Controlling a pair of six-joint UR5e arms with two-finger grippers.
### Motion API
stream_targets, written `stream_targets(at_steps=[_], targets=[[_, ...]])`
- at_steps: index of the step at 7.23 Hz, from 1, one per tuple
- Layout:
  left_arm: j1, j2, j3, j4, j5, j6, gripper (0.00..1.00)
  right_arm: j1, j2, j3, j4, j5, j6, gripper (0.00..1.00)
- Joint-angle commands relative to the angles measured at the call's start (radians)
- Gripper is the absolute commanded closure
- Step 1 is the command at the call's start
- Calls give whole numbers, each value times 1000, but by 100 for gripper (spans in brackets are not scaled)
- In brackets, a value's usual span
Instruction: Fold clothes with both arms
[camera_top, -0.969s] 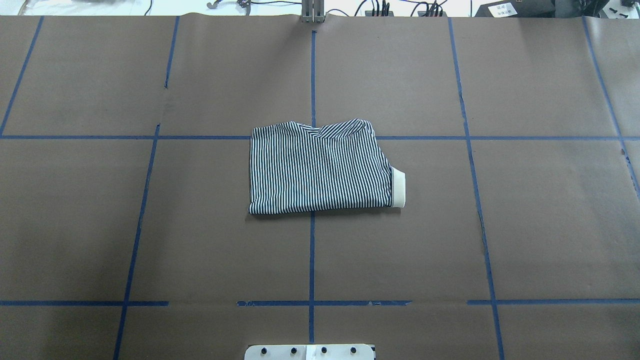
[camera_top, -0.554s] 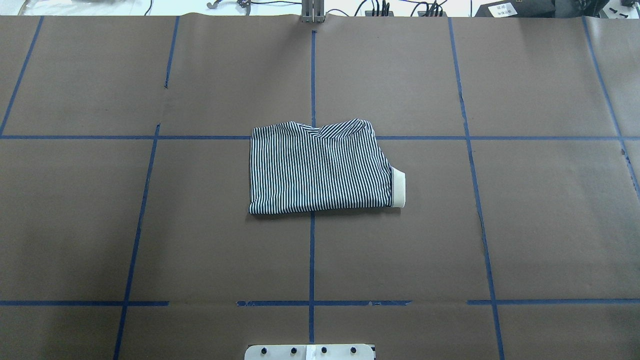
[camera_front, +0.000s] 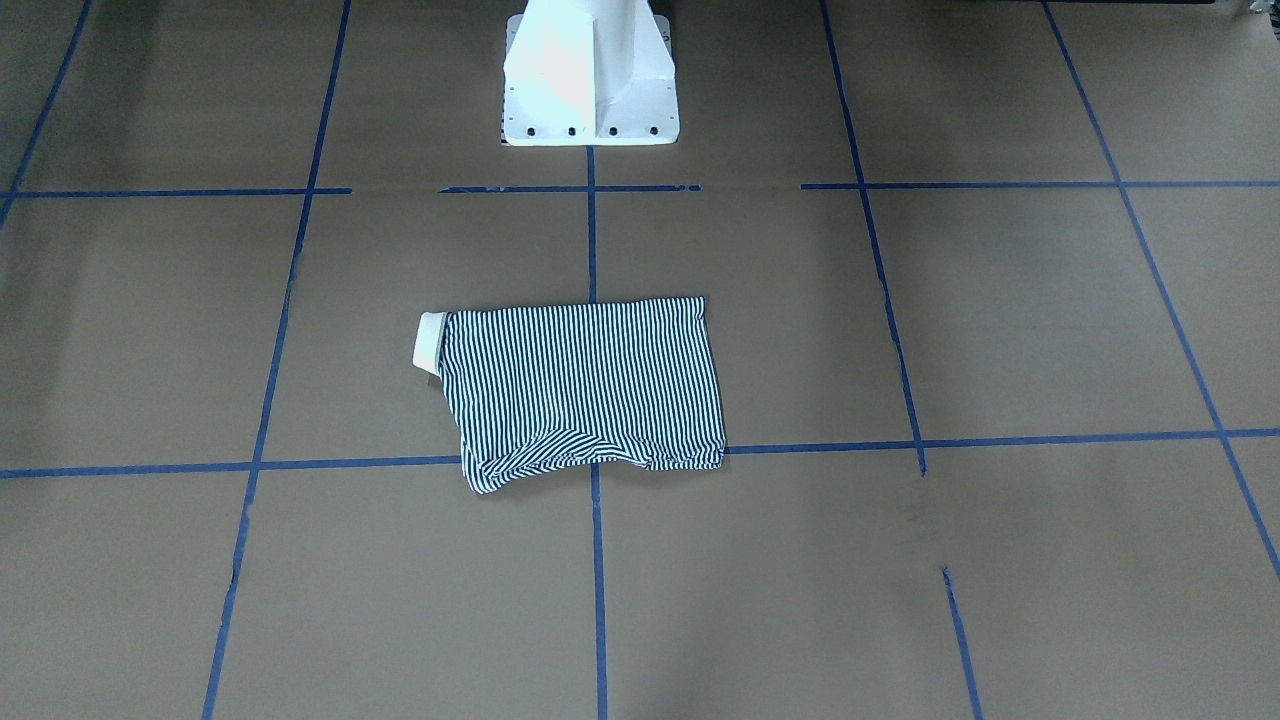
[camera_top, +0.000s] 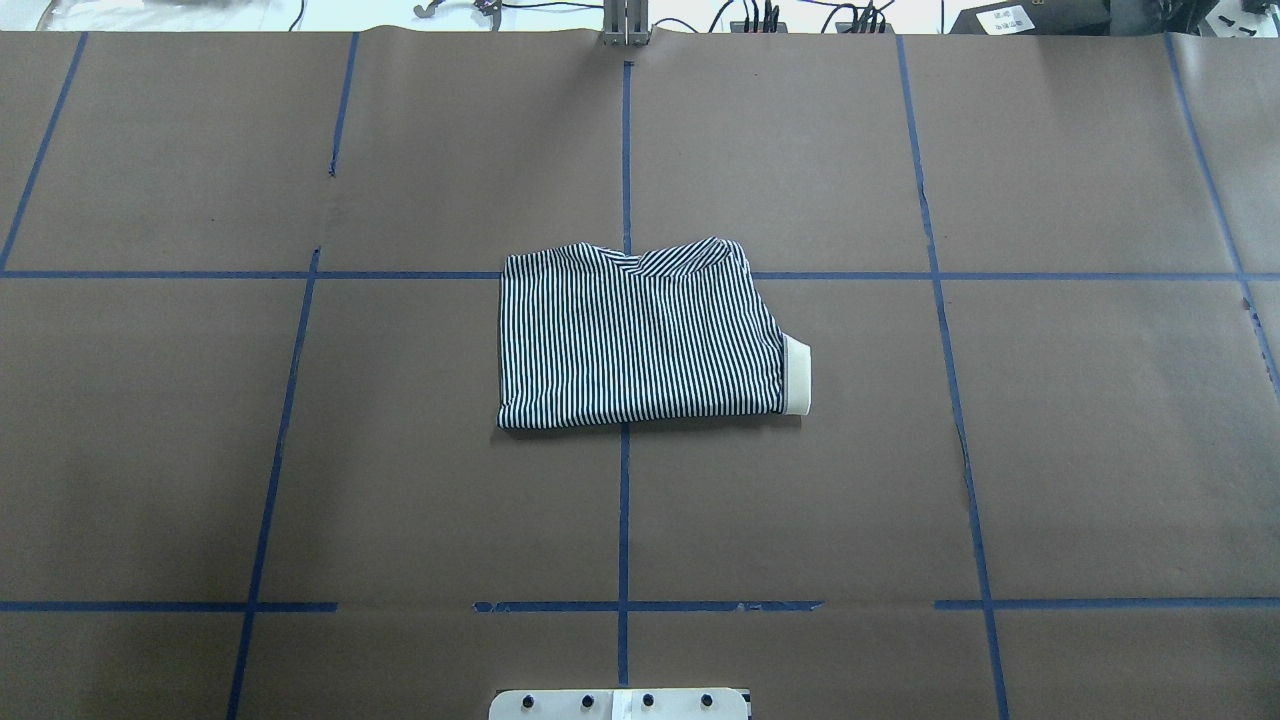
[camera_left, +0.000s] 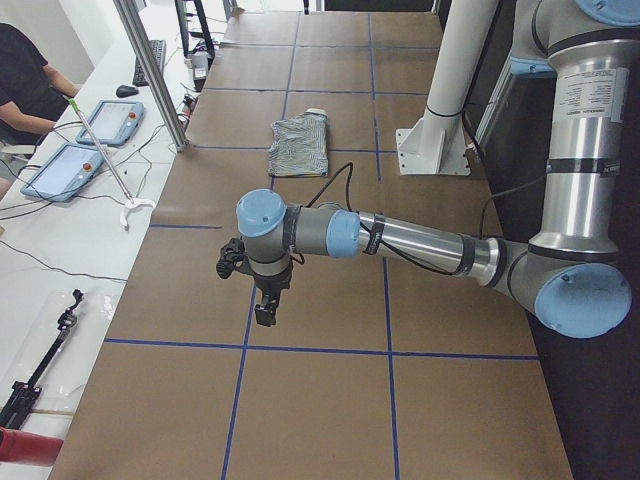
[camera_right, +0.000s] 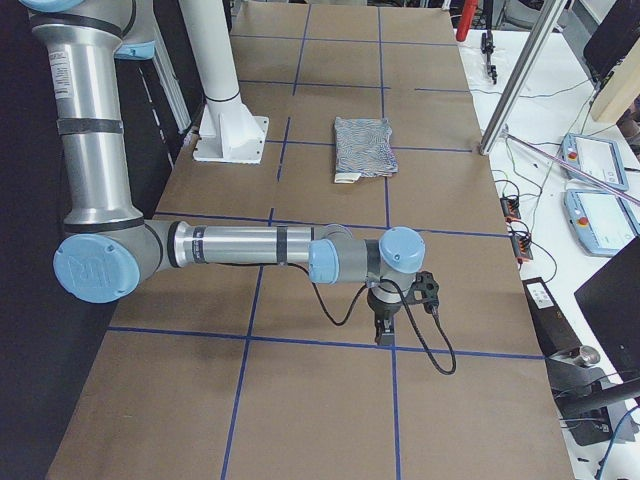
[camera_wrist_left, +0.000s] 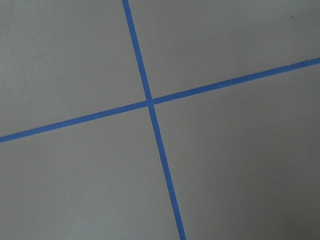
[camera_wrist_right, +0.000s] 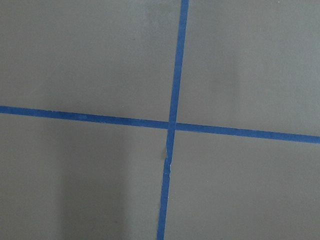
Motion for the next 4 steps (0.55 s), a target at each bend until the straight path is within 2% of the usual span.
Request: stream_targets(at_steps=[1,3,4], targets=[[2,24,10,-20,-8,3,0,0,-8,-13,-1,13,4,0],[2,36,20,-61,-89,-68,0,0,-9,-12,1,61,4,0],[2,44,8,-72,-92,-143,0,0,-10,-12,1,61,2,0]])
